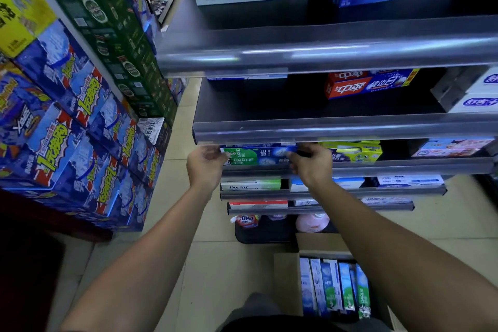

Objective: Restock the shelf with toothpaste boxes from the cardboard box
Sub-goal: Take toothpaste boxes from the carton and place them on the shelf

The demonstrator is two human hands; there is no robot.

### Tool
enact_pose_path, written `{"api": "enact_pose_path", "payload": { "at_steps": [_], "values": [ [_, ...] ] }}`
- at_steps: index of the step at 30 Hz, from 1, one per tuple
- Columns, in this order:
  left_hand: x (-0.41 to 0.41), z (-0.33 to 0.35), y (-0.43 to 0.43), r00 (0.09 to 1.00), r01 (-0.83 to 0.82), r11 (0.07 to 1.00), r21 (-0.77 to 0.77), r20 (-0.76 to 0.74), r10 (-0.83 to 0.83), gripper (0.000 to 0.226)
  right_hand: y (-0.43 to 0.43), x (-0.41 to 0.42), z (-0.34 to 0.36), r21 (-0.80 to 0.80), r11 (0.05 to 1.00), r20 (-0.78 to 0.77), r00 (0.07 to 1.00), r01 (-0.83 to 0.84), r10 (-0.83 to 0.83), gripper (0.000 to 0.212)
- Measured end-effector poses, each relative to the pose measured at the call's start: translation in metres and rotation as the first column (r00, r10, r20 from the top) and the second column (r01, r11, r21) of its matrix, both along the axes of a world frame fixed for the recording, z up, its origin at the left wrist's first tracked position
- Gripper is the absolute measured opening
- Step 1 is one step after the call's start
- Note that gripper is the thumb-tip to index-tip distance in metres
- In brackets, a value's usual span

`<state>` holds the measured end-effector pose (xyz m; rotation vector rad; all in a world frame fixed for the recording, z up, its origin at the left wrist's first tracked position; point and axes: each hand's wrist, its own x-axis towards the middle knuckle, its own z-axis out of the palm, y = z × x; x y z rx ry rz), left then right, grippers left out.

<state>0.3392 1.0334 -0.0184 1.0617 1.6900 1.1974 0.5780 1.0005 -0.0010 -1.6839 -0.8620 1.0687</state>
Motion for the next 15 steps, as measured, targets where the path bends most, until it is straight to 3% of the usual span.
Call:
{"api": "enact_pose_path", "payload": {
  "at_steps": [3,7,13,15],
  "values": [
    [0.0,-0.008,0.006,0.996,-0.037,0.998,-0.055,-0.089,0.032,0.026,0.001,-0.004,-0.006,-0.04,0.998,-0.062,0.997,-0.045,0.042,0.054],
    [-0.002,-0.008,0.005,0.996,-0.03,0.997,-0.066,-0.087,0.024,0.026,-0.003,-0.004,-0.003,-0.027,0.998,-0.077,0.995,-0.065,0.063,0.058],
    [0.015,-0.012,-0.039,0.994,-0.093,0.993,0.079,-0.043,0.096,0.032,-0.031,0.023,0.006,0.026,0.998,-0.066,0.996,-0.052,0.054,0.043],
    [0.033,-0.03,-0.062,0.998,-0.056,0.997,0.057,-0.039,0.058,0.032,-0.051,0.048,-0.005,0.009,0.999,-0.058,0.997,-0.044,0.044,0.031]
  ]
}}
